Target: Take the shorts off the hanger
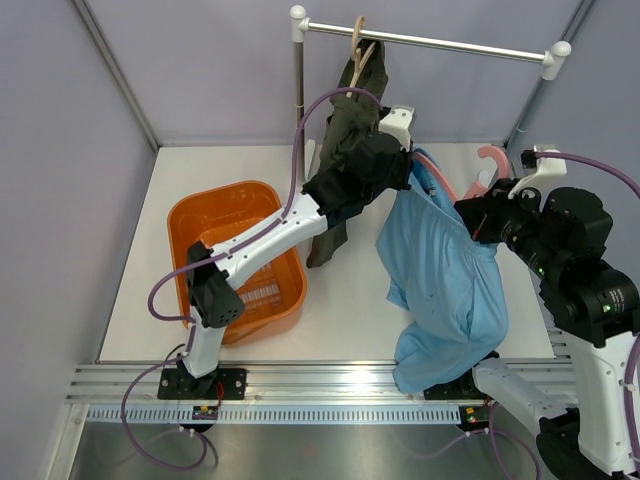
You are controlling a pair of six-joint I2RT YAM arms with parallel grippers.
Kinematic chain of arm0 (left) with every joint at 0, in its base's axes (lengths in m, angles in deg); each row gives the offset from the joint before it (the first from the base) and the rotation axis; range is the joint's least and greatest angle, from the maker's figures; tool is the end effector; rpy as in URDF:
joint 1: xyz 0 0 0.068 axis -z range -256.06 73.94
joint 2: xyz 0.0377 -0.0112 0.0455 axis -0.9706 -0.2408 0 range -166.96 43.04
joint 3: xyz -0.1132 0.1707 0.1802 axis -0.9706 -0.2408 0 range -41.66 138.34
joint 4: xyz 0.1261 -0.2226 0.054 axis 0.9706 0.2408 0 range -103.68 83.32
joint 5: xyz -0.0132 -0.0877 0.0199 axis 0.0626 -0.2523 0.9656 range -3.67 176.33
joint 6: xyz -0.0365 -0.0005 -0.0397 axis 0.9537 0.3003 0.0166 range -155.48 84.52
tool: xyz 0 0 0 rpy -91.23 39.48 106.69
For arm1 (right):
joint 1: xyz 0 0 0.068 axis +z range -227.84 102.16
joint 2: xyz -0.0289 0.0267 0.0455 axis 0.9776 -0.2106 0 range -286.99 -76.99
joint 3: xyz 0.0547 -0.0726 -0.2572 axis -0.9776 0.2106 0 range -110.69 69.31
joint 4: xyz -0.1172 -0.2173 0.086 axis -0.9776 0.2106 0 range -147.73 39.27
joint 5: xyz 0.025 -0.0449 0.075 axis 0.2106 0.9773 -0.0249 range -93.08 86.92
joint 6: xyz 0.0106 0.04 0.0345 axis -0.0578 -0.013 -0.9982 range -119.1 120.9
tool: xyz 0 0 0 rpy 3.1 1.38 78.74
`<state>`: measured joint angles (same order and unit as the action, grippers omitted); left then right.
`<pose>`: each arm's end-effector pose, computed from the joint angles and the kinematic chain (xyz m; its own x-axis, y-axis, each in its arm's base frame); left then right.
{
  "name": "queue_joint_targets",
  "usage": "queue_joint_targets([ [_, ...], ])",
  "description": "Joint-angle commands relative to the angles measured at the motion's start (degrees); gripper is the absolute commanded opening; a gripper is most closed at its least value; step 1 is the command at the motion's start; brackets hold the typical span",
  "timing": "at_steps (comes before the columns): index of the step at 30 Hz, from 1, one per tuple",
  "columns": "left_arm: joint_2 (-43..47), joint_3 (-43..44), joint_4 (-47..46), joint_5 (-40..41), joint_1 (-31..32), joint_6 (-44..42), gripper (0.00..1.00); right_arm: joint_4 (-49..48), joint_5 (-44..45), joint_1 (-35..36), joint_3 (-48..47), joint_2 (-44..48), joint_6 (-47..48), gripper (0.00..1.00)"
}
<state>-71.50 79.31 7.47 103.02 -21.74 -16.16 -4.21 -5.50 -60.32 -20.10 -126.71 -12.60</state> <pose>0.2829 -0.3766 0.4132 -0.3437 -0.0645 -0.9368 0.5325 0.8083 -0.2510 0.1006 0.0333 0.4914 -0.3010 0.1495 -0.9418 -0.2774 0.9312 0.2365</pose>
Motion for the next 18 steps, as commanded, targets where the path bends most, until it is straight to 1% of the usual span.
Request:
queue_joint_targets([
  [1, -2.00, 1.29, 0.12, 3.26, -3.87, -1.38, 0.00, -1.13, -2.60, 0.41, -4.72, 2.60, -0.74, 0.00],
  [12, -0.60, -0.91, 0.83, 4.76, -4.84, -3.14, 0.00, -1.04, -1.28, 0.32, -5.25, 3.22, -0.48, 0.00],
  [18, -1.82, -1.08, 1.88, 1.34, -7.21, -1.82, 0.00, -0.96, -1.19, 0.32, -6.13, 3.48, -0.39, 0.00],
])
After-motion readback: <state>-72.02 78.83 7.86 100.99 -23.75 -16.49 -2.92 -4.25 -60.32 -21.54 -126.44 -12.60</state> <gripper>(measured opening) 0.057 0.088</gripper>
